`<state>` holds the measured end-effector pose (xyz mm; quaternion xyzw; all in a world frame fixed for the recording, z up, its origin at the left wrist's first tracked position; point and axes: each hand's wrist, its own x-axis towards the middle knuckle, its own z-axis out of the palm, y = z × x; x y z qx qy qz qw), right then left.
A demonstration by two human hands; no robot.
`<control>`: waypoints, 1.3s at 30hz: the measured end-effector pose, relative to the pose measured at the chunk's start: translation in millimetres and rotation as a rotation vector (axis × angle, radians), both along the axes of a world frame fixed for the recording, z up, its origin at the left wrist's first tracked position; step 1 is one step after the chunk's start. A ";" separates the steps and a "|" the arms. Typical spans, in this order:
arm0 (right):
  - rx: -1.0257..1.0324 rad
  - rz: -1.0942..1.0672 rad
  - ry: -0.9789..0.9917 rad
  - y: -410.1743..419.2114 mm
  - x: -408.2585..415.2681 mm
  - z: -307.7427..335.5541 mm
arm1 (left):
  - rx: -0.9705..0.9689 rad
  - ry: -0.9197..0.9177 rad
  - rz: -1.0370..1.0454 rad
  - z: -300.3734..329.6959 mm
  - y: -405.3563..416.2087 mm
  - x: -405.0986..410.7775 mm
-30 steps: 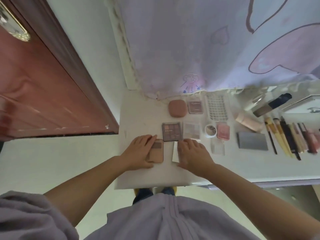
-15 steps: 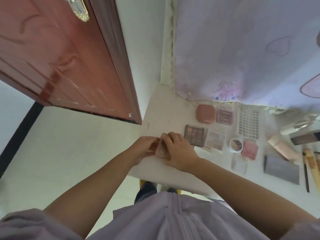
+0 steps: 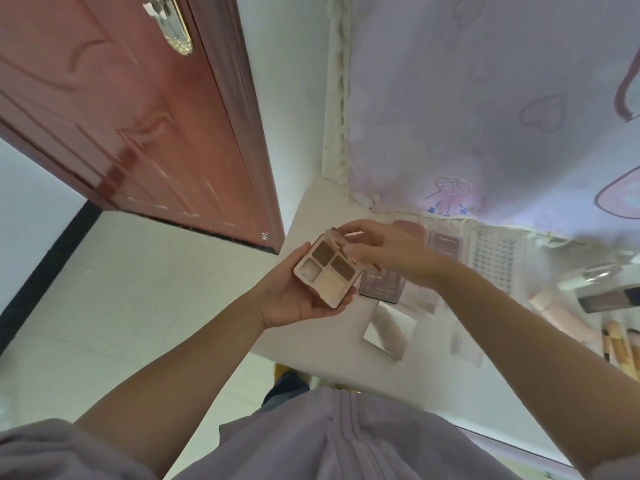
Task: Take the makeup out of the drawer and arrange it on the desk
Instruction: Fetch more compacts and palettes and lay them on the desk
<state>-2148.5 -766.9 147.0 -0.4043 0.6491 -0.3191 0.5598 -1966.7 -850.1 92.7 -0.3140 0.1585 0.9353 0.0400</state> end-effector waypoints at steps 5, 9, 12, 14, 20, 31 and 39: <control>0.017 -0.311 -0.427 -0.1 -28.2 -17.4 | 0.054 0.048 0.066 1.1 3.1 -0.9; 0.049 -0.435 -0.217 -7.5 -15.2 -48.2 | 0.057 -0.023 0.131 -6.9 -9.0 -9.0; 0.037 -0.485 0.086 -27.0 -16.8 -59.6 | -0.117 -0.139 0.161 -22.1 -26.1 -18.9; 0.025 -0.530 0.153 -49.1 -22.2 -68.4 | -0.260 -0.194 0.154 -26.7 -48.0 -27.2; 0.047 -0.598 0.206 -113.8 -34.1 -93.7 | -0.983 -0.379 -0.203 -30.4 -115.6 -53.0; 0.143 -0.667 0.357 -133.7 -36.2 -121.4 | -1.310 -0.411 -0.554 -57.2 -145.0 -62.6; 0.247 -0.316 0.790 -54.2 -48.1 -85.5 | -1.607 -0.250 -0.232 -30.9 -78.7 -46.2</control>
